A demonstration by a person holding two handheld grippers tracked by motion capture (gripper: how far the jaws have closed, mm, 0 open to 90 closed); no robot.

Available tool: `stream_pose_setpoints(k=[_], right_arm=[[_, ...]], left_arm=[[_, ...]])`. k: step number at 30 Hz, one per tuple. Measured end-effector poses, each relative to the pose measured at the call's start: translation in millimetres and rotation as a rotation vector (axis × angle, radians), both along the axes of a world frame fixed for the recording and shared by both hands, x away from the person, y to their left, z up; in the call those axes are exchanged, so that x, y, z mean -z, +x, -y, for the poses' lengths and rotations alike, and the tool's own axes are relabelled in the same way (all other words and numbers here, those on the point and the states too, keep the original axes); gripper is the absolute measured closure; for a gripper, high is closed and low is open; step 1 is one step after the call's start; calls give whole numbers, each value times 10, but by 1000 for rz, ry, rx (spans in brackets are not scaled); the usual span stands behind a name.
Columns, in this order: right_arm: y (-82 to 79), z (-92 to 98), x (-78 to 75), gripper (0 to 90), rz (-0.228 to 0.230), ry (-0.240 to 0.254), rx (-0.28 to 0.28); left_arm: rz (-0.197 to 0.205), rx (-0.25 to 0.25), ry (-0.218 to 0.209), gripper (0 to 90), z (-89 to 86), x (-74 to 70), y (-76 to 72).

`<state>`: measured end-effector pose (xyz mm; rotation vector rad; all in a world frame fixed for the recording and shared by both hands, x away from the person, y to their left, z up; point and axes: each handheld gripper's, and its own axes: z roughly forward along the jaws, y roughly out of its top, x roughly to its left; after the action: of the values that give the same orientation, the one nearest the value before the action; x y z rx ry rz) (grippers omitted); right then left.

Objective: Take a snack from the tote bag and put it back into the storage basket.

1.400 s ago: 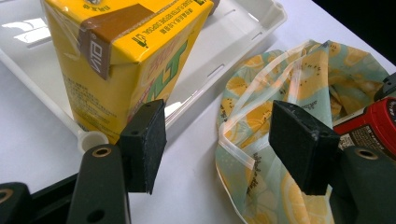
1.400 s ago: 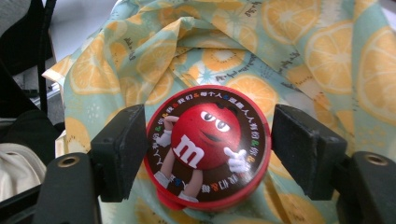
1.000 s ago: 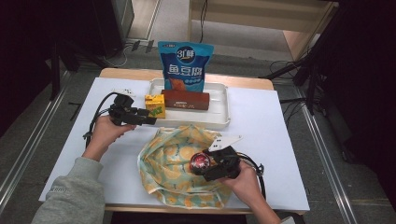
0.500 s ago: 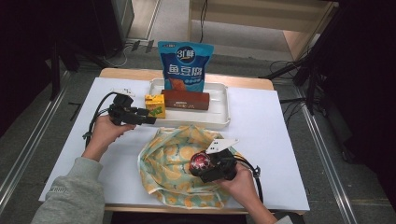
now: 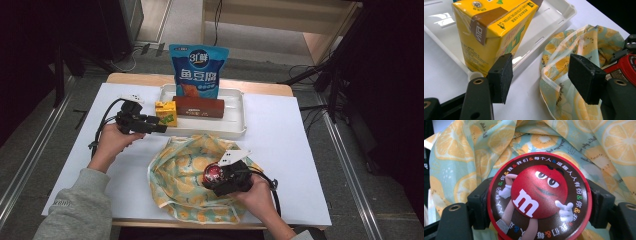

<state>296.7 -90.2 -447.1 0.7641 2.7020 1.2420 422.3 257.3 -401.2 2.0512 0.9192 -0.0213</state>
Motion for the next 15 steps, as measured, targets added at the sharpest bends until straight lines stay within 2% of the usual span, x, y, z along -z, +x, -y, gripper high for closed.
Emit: stream_pose_setpoints(k=[12,15], right_arm=[[70,25,-49,256,-53,8,-7],[81,20,-59,257,-51,12,-13]], left_arm=[[-5,0,4,369,8,6,-1],[-6,0,0,369,6,5,-2]])
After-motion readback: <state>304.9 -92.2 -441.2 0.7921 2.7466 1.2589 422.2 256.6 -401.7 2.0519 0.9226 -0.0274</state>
